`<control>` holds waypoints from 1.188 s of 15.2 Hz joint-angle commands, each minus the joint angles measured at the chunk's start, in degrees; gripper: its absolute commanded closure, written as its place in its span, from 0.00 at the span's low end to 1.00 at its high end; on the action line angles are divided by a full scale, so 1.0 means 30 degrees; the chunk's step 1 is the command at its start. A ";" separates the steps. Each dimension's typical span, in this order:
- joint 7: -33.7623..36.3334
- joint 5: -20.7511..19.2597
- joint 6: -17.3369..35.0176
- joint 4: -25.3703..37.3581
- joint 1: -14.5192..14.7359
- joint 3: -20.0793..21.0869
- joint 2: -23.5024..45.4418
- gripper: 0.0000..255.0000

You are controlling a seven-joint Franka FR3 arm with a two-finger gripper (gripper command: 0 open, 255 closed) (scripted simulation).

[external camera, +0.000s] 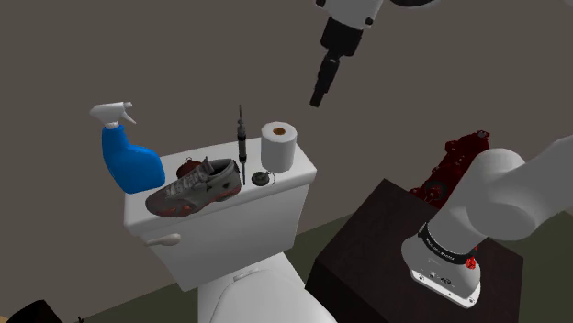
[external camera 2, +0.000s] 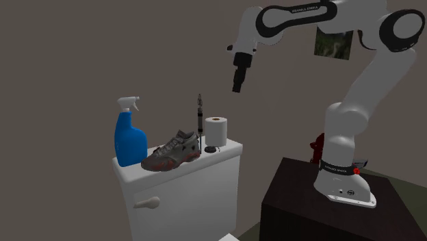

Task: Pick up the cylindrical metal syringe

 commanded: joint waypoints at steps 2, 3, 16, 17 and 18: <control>-0.1071 0.0386 0.1499 0.0449 0.0637 0.0321 0.1354 0.00; -0.1394 0.0504 0.1917 0.0680 0.0843 0.0451 0.1813 0.00; -0.4494 0.1397 0.5896 0.2697 0.2690 0.1833 0.6079 0.00; -0.4545 0.1430 0.6147 0.2480 0.2701 0.1845 0.6117 0.00; -0.4596 0.1463 0.6399 0.2267 0.2713 0.1856 0.6159 0.00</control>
